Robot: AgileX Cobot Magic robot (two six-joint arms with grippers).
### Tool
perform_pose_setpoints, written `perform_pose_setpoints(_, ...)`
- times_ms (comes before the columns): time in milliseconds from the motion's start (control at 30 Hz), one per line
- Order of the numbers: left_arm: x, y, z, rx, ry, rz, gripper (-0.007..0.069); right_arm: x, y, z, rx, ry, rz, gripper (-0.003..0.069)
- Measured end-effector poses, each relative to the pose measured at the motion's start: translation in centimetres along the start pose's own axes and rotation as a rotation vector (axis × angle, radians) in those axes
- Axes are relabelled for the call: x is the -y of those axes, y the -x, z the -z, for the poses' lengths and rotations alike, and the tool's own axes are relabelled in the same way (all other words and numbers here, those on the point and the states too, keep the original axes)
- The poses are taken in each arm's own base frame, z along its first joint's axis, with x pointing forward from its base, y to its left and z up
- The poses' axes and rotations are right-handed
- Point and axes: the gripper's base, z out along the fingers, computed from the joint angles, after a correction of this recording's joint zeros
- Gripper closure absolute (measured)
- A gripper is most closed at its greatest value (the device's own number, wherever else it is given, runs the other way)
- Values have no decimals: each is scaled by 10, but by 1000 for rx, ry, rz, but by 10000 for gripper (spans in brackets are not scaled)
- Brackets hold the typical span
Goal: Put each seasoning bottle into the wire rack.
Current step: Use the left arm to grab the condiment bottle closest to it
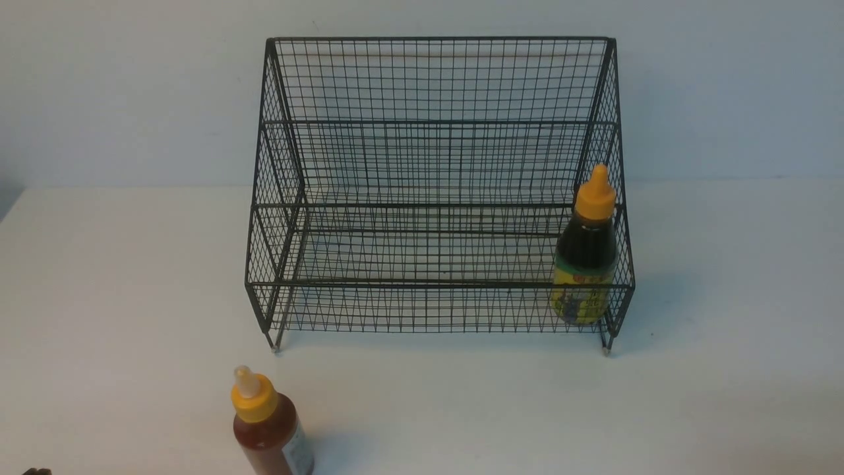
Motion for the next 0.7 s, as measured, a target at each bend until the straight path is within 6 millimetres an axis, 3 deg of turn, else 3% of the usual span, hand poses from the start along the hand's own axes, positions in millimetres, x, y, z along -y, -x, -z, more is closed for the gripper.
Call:
perform_pose_setpoints(500,0,1,0,10,-5,32,636,0,0,0,0,0,0,674)
perform_pose_setpoints(700,11,10,1,67,-153,691,636,0,0,0,0,-1,2,674)
